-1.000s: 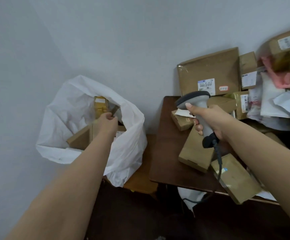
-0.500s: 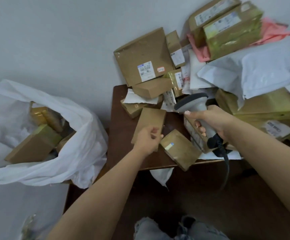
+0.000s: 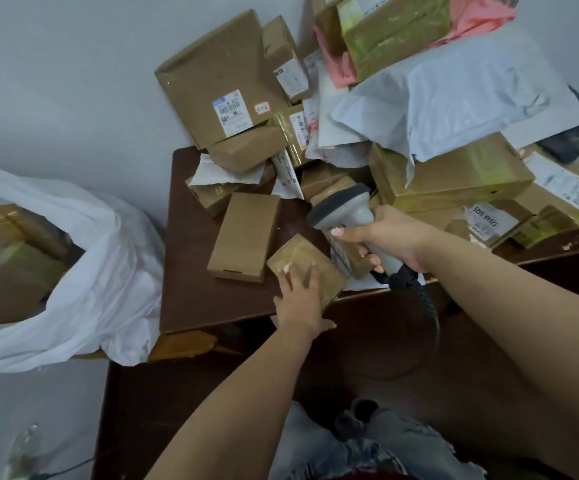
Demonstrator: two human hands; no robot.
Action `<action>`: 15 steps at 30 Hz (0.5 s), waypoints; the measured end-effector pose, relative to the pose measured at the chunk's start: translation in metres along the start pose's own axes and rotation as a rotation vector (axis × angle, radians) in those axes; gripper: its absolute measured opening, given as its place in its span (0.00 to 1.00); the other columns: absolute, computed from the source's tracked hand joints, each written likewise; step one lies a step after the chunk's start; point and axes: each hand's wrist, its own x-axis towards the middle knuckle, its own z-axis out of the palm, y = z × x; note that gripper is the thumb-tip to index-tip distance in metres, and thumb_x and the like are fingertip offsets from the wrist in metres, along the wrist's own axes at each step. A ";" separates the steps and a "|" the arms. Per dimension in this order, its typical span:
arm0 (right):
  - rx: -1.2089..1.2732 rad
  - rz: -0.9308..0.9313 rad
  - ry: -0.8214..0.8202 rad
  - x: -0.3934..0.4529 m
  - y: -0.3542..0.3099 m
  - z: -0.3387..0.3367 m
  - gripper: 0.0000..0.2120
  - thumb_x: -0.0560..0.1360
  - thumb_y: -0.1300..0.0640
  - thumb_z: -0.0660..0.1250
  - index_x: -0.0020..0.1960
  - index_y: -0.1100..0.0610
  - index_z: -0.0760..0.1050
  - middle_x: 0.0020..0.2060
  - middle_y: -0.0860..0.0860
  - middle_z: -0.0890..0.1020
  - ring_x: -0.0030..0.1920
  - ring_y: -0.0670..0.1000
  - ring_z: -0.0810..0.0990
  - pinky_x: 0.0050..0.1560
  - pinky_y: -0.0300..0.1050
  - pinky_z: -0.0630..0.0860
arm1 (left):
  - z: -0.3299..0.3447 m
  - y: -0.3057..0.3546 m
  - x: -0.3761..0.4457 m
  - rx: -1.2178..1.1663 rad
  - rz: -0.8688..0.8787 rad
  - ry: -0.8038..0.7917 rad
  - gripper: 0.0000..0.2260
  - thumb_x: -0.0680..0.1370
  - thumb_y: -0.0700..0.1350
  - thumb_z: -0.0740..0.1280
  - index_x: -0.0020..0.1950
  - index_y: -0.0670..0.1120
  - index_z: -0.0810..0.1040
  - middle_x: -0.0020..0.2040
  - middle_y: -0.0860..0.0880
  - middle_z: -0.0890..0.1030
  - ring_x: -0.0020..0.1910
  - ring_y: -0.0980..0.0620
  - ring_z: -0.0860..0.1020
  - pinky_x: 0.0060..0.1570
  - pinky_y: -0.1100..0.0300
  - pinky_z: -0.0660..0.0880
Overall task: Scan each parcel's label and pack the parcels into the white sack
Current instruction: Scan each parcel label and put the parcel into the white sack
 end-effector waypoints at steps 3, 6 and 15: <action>-0.012 0.005 -0.020 0.003 0.003 -0.003 0.22 0.76 0.51 0.72 0.31 0.61 0.68 0.23 0.56 0.68 0.24 0.54 0.65 0.26 0.43 0.68 | 0.007 0.008 0.001 0.136 -0.036 0.115 0.50 0.72 0.51 0.74 0.79 0.50 0.40 0.78 0.36 0.42 0.76 0.31 0.43 0.69 0.40 0.63; -0.032 -0.008 -0.033 0.005 0.001 -0.006 0.23 0.76 0.51 0.72 0.30 0.62 0.68 0.23 0.57 0.68 0.24 0.54 0.66 0.26 0.43 0.68 | 0.006 0.010 0.003 0.171 -0.017 0.180 0.43 0.75 0.45 0.72 0.79 0.48 0.45 0.77 0.35 0.48 0.75 0.30 0.48 0.69 0.42 0.65; 0.057 -0.079 -0.001 0.020 -0.028 0.004 0.16 0.77 0.56 0.71 0.35 0.60 0.68 0.22 0.52 0.68 0.21 0.49 0.66 0.24 0.42 0.66 | -0.074 -0.035 0.002 -0.506 0.072 0.262 0.28 0.71 0.50 0.72 0.66 0.43 0.65 0.56 0.45 0.76 0.54 0.44 0.77 0.50 0.54 0.74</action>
